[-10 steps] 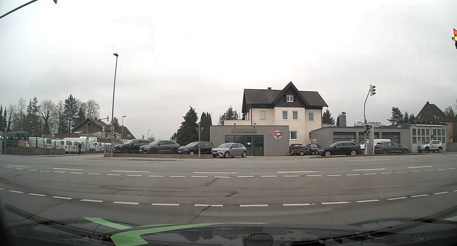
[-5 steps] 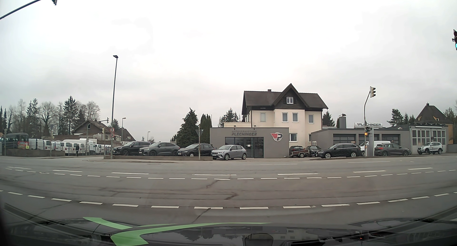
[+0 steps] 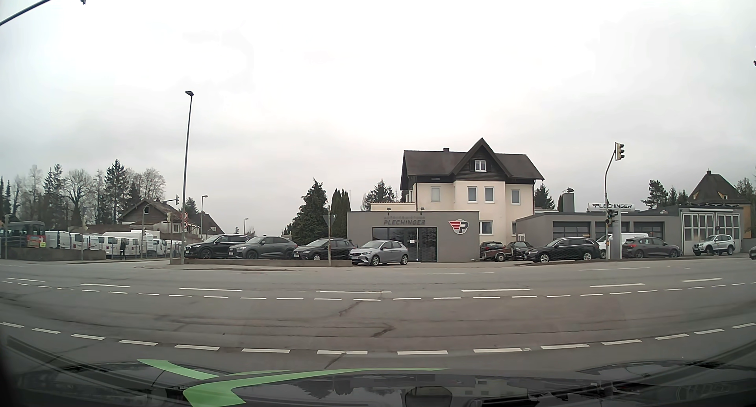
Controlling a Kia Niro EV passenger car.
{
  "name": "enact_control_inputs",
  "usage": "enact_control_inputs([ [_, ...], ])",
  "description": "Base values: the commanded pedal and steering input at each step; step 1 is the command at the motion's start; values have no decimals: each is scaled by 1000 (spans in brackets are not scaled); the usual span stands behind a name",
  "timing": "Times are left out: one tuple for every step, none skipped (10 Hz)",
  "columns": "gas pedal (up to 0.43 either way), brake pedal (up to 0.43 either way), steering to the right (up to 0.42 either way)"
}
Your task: Follow the waypoints while adhering to traffic rules and regulations
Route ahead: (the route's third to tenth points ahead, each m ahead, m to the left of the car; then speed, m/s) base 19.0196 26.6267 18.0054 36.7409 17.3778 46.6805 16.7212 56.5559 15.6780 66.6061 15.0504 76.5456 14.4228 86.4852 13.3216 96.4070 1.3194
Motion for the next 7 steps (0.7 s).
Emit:
enact_control_inputs([
  [469, 0, -22],
  [469, 0, -27],
  [469, 0, -34],
  [469, 0, -45],
  [469, 0, -53],
  [469, 0, -63],
  [469, 0, -76],
])
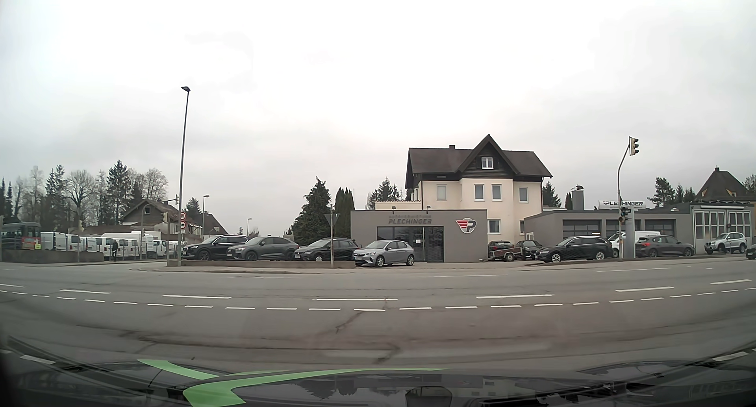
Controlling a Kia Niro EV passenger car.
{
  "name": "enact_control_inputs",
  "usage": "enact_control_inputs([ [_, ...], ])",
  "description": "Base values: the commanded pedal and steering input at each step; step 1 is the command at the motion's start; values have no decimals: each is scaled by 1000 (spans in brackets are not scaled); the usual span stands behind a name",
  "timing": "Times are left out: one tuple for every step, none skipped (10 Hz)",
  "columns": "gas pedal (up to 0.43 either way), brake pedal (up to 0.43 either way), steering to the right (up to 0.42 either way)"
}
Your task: Follow the waypoints while adhering to traffic rules and regulations
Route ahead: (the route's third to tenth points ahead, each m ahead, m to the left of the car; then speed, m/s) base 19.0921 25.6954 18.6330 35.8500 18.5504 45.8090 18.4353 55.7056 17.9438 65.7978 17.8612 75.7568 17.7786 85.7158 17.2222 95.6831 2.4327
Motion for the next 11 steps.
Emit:
enact_control_inputs([
  [469, 0, -89],
  [469, 0, -103],
  [469, 0, -117],
  [469, 0, -129],
  [469, 0, -143],
  [469, 0, -160],
  [469, 0, -174],
  [469, 0, -190],
  [469, 0, -208],
  [469, 0, -224],
  [469, 0, -237],
])
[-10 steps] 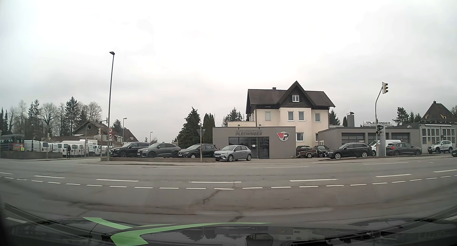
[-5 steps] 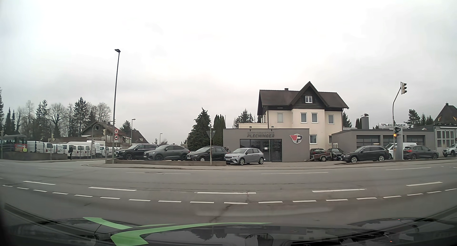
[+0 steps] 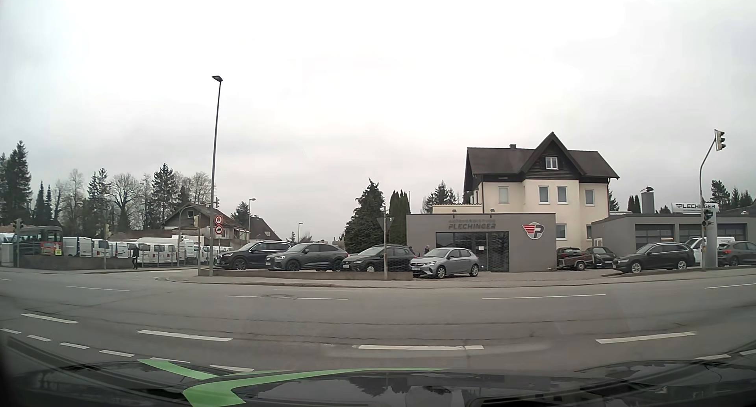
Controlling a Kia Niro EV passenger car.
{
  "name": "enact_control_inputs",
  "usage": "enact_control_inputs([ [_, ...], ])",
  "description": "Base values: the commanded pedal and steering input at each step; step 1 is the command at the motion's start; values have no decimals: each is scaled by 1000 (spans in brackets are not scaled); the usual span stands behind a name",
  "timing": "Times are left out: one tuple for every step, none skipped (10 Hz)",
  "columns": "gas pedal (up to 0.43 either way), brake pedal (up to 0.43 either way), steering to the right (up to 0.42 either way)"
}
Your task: Follow the waypoints while adhering to traffic rules and regulations
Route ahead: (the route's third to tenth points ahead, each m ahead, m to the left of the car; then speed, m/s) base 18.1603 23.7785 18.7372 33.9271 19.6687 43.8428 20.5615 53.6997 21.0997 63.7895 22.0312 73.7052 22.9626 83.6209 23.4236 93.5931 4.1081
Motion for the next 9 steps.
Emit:
enact_control_inputs([
  [461, 0, -253],
  [449, 0, -264],
  [429, 0, -275],
  [429, 0, -290],
  [421, 0, -300],
  [421, 0, -310],
  [409, 0, -317],
  [409, 0, -318],
  [390, 0, -319],
])
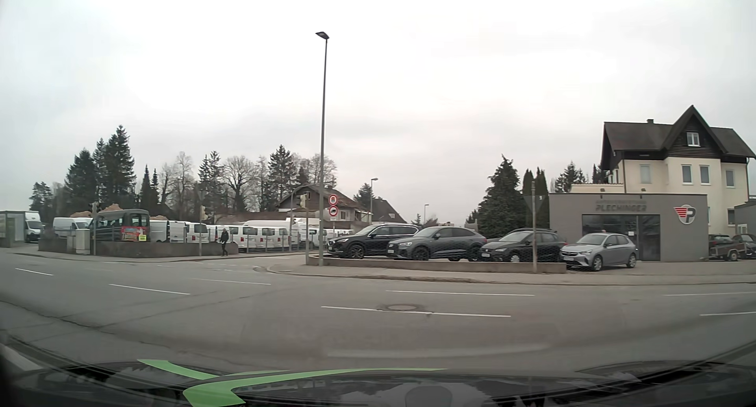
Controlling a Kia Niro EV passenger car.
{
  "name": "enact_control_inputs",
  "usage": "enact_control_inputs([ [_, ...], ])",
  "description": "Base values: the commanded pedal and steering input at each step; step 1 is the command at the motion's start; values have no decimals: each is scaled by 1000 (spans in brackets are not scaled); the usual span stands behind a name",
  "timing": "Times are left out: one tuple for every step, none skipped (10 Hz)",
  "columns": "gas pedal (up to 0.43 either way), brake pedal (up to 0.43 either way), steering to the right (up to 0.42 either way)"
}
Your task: Follow the waypoints while adhering to traffic rules and regulations
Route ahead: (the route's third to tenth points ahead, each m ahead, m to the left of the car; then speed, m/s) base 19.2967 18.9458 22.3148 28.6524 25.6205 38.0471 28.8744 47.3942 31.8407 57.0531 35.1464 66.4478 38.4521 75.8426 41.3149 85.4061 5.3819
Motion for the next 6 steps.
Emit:
enact_control_inputs([
  [378, 0, -319],
  [378, 0, -318],
  [378, 0, -314],
  [378, 0, -313],
  [378, 0, -310],
  [378, 0, -309],
])
